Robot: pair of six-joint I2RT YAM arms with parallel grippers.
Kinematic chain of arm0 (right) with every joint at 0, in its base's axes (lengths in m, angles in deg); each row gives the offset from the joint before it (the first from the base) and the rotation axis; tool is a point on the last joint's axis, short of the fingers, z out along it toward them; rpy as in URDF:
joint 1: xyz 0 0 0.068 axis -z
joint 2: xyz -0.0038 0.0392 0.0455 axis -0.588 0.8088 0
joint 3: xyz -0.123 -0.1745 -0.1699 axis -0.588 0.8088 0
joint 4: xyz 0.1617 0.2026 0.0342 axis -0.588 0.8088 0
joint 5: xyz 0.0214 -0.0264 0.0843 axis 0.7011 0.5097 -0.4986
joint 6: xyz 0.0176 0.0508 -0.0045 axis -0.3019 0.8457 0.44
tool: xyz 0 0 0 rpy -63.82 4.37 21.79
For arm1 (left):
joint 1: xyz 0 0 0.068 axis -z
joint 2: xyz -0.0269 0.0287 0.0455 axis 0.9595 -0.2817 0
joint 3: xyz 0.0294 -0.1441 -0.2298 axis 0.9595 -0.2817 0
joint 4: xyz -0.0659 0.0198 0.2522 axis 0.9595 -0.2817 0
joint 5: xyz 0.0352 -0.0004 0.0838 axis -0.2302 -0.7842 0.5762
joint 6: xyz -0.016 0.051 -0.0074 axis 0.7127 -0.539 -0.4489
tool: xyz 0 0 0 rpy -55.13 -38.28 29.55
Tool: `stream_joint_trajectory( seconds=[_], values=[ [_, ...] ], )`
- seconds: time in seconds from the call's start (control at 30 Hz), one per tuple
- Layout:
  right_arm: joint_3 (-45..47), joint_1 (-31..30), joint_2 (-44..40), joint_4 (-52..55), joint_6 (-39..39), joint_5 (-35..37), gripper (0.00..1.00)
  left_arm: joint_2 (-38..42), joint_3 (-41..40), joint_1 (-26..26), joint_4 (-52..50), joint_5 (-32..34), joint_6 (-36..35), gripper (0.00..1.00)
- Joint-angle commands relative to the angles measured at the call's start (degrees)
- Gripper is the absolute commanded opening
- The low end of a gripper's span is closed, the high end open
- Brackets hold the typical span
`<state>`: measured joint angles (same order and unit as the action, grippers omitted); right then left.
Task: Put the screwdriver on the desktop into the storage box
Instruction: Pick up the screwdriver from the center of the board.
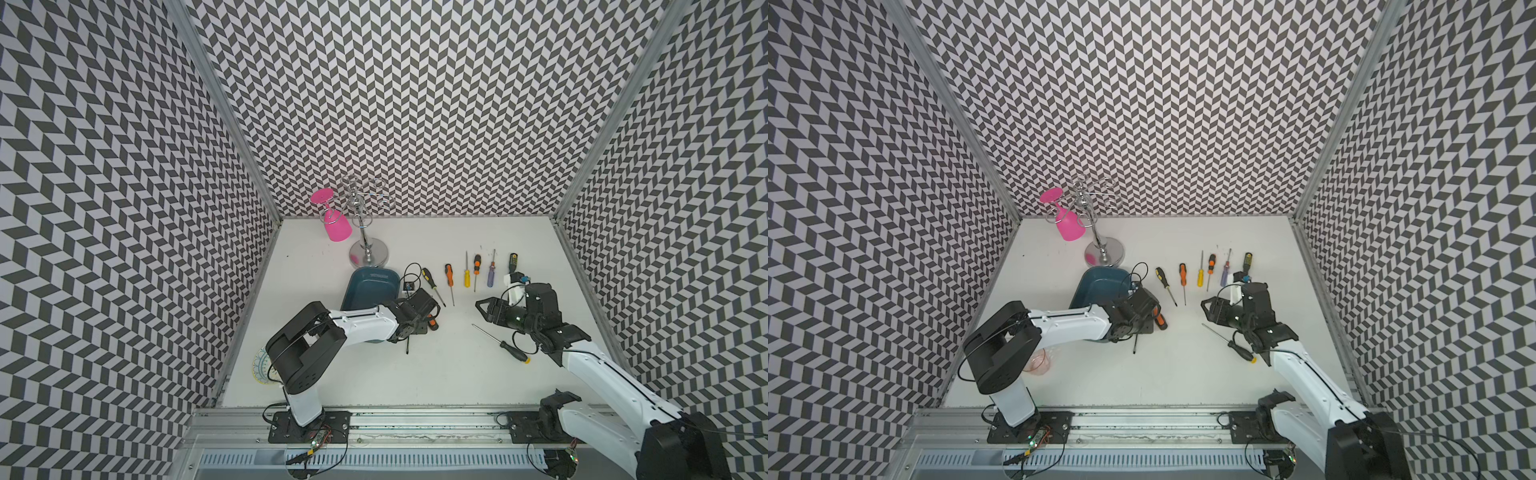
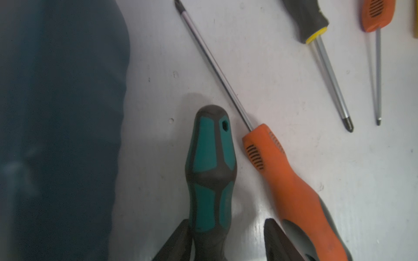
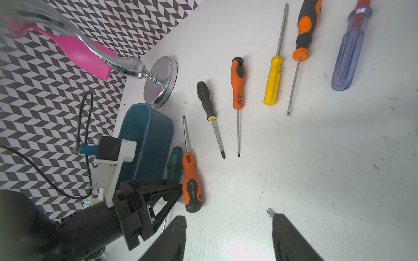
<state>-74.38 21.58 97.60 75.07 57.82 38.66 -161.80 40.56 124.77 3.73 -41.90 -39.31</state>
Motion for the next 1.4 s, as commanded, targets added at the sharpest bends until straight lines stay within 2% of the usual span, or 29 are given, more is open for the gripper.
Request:
stream_joint_trajectory(
  seconds=[0.0,0.37,0.57,1.03,1.37],
  values=[
    [0.67,-0.24,-0.67,-2.04,0.47,-0.14,0.64,-1.29,1.45,0.55,0.31,-0.02,0.07,0.51],
    [1.29,-0.24,-0.93,-2.0,0.92,-0.28,0.63,-1.6,2.58,1.07,-1.26,1.03,-0.7,0.22],
    [1.12,-0.29,-1.09,-1.98,0.95,-0.59,0.63,1.44,3.54,1.67,-2.57,1.76,-2.48,0.12],
    [0.67,-0.37,-1.9,-1.28,1.06,-0.6,0.63,15.08,7.68,1.39,-8.96,0.78,-11.56,0.09],
    [0.67,-0.76,-1.55,-2.04,1.27,-1.3,0.64,21.39,7.35,-6.49,-13.04,-2.51,-18.98,0.09]
  ],
)
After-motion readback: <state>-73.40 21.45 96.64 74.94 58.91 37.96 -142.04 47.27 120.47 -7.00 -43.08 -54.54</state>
